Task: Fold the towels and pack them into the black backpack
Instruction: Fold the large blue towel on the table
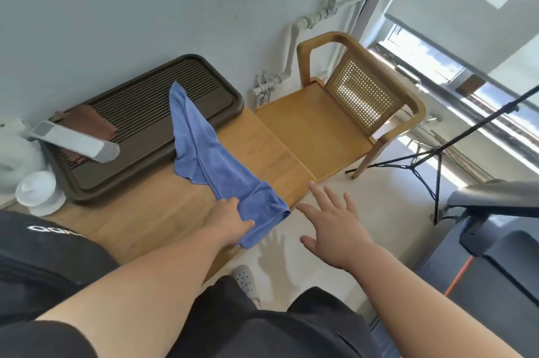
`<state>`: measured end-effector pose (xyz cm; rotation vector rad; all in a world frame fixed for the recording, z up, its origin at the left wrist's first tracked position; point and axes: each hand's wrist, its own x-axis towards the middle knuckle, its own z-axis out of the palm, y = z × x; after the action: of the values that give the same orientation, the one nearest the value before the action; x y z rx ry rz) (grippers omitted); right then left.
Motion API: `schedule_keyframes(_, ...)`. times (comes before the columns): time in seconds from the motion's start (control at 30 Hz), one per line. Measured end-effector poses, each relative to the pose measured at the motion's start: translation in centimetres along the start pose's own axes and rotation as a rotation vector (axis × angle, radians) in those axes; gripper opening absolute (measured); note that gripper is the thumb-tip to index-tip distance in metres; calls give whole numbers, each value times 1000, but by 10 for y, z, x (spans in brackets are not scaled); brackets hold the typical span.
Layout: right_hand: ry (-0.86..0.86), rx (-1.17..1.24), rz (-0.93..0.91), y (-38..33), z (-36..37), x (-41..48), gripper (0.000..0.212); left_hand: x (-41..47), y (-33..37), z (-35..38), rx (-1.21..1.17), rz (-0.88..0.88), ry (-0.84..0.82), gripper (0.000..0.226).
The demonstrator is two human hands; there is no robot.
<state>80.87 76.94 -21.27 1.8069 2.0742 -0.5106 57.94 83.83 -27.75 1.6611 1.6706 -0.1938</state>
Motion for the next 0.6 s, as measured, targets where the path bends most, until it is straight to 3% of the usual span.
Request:
schedule_keyframes(0.17,-68,9,-77,12,-12,42,72,22,-6,6,-73,-151,-35,13)
schedule_keyframes(0.33,-119,19,-231,21,-24,91,83,22,17,-2,-675,-259,41,21)
schedule_keyframes(0.47,-129,108,-366,24,-39,126,92,10,60,-36,-1017,-206,125,21)
schedule_keyframes(0.6,-109,551,-495,39,-60,153,46,-7,105,-69,-1144,-145,193,20)
